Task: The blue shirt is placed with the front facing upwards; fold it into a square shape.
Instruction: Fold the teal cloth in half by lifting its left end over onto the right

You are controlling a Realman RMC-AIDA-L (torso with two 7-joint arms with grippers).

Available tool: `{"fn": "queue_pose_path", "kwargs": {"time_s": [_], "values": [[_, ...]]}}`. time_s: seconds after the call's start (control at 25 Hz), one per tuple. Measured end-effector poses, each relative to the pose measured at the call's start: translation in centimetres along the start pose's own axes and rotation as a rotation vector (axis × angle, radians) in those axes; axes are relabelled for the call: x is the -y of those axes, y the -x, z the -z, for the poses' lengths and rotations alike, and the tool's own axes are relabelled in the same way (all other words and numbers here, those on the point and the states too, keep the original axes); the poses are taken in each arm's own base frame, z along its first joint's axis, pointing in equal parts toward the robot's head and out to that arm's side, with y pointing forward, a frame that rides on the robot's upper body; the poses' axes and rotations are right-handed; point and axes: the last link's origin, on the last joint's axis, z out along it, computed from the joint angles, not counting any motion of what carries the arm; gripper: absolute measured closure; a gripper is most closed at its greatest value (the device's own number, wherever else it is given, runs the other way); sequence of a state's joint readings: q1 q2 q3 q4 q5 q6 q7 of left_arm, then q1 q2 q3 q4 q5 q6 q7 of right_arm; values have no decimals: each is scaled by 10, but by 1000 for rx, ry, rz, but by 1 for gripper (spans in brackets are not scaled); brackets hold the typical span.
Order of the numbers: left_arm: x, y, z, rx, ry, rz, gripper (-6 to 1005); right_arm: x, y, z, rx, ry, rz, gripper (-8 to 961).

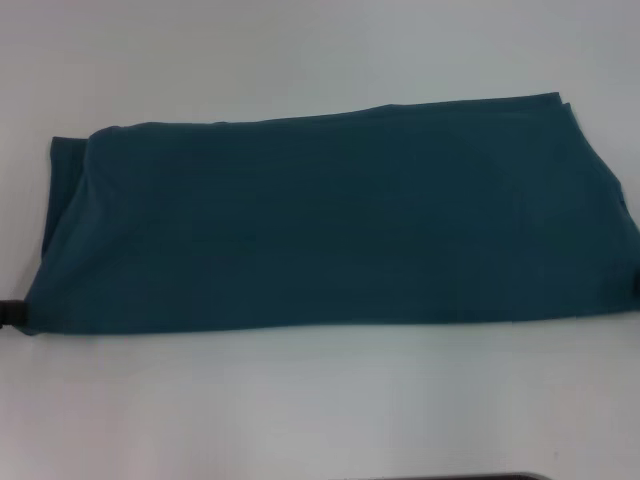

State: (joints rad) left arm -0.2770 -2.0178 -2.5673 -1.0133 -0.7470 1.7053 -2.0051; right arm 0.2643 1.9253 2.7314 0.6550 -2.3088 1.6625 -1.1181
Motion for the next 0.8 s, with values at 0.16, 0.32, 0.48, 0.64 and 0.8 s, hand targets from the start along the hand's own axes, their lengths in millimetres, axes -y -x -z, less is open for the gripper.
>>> {"fn": "queue_pose_path", "kwargs": {"time_s": [0.16,0.32,0.48,0.64,0.8], "values": [[2,-2,2,-3,-8,10,998,-1,4,2,-1,3,9,932],[3,-5,4,-10,-15,23,961,-3,11,5,15,5,24,822],[5,-11,9,-47,-28,32,862,-10,24,10,45,24,53,661],[7,-29,17,-145,-32,19,814,-18,41,14,100,50,83,517],[-2,-54,10,-236,11,-41,642,-25,61,10,146,65,112,475]]}}
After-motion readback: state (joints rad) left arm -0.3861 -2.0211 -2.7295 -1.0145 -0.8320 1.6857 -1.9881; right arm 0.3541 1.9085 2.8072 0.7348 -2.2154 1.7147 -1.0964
